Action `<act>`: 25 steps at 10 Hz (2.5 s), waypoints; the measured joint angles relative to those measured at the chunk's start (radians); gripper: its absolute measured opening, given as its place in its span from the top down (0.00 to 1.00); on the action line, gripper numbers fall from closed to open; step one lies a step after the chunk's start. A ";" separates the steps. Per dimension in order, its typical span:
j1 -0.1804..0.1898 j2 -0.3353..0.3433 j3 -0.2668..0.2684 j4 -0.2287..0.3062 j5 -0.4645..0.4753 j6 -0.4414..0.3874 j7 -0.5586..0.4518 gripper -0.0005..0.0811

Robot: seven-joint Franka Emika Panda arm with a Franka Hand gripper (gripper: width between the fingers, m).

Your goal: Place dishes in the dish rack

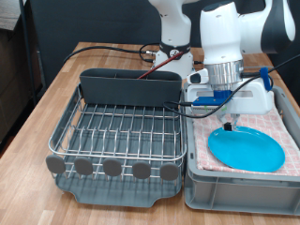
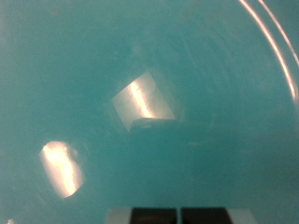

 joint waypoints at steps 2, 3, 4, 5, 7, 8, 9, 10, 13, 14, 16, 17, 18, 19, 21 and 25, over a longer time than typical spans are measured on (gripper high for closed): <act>0.069 0.000 -0.084 0.012 -0.168 -0.042 0.155 0.86; 0.099 -0.001 -0.121 0.020 -0.233 -0.065 0.219 0.64; 0.124 -0.001 -0.152 0.027 -0.284 -0.080 0.270 0.64; 0.149 -0.004 -0.182 0.030 -0.333 -0.089 0.319 0.40; 0.204 -0.021 -0.249 0.030 -0.434 -0.102 0.413 0.20; 0.232 -0.035 -0.286 0.030 -0.489 -0.113 0.460 0.06; 0.256 -0.053 -0.317 0.028 -0.535 -0.123 0.502 0.06; 0.266 -0.074 -0.333 0.020 -0.550 -0.128 0.516 0.06; 0.248 -0.120 -0.324 -0.028 -0.488 -0.128 0.428 0.01; 0.227 -0.123 -0.303 -0.043 -0.406 -0.127 0.333 0.01; 0.182 -0.122 -0.252 -0.067 -0.229 -0.112 0.136 0.01; 0.168 -0.118 -0.235 -0.073 -0.166 -0.108 0.066 0.01; 0.158 -0.112 -0.223 -0.075 -0.122 -0.106 0.013 0.01; 0.154 -0.104 -0.216 -0.075 -0.104 -0.105 -0.019 0.01; 0.150 -0.086 -0.206 -0.074 -0.072 -0.105 -0.060 0.01; 0.130 -0.045 -0.172 -0.053 0.041 -0.099 -0.171 0.01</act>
